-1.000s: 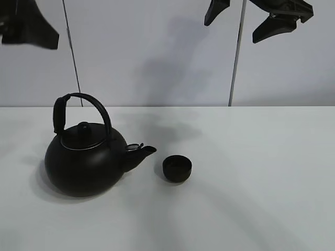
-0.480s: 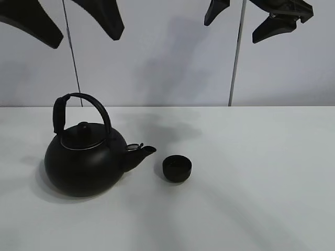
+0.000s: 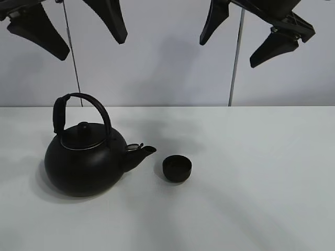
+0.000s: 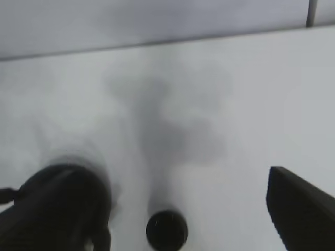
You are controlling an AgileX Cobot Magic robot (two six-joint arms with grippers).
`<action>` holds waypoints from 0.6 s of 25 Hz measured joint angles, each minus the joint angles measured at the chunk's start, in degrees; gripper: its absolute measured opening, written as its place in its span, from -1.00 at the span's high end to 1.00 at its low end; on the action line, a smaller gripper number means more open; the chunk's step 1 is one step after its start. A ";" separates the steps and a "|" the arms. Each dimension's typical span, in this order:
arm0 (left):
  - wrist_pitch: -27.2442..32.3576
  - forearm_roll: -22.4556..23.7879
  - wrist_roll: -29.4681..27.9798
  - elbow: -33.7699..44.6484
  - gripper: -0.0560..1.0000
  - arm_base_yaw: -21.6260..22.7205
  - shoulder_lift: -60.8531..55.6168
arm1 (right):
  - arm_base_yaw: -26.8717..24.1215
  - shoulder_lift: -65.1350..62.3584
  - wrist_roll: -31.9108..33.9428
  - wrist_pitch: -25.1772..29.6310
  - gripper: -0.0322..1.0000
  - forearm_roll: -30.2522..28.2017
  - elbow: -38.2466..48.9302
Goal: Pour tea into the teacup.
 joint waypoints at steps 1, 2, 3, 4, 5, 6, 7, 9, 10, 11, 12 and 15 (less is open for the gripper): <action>0.00 0.00 0.07 0.00 -0.34 0.06 0.37 | 0.00 0.00 0.00 2.54 -0.35 0.80 0.00; 0.06 0.00 0.07 0.00 -0.34 0.06 0.83 | 0.00 -0.03 0.00 4.81 -0.35 1.63 0.00; 0.06 0.00 0.07 0.00 -0.34 0.06 1.34 | 0.00 -0.03 0.00 7.09 -0.35 2.07 0.00; 0.06 0.00 0.07 0.00 -0.34 0.06 1.70 | 0.00 -0.03 0.00 8.87 -0.35 2.36 0.00; 0.06 -0.06 0.07 0.00 -0.34 0.06 2.20 | 0.00 -0.03 0.00 10.01 -0.35 2.43 0.00; -0.01 -0.06 0.07 0.06 -0.34 0.06 2.47 | 0.00 -0.03 0.00 11.01 -0.35 2.54 0.00; -0.10 -0.06 0.08 0.27 -0.34 0.06 2.61 | 0.00 -0.09 0.00 11.60 -0.35 2.55 0.00; -0.67 -0.06 0.08 0.40 -0.34 0.06 2.62 | 0.00 -0.20 0.07 12.20 -0.35 2.49 0.00; -0.94 -0.06 0.08 0.40 -0.34 0.06 2.62 | 0.00 -0.20 0.07 12.41 -0.35 2.44 0.00; -1.27 -0.06 0.13 0.40 -0.34 0.06 2.62 | 0.00 -0.20 0.09 12.46 -0.35 2.42 0.00; -1.51 -0.06 0.13 0.40 -0.34 0.06 2.62 | 0.00 -0.20 0.09 12.46 -0.35 2.42 0.00; -1.67 -0.06 0.13 0.40 -0.34 0.06 2.62 | 0.00 -0.20 0.13 12.46 -0.35 2.42 0.00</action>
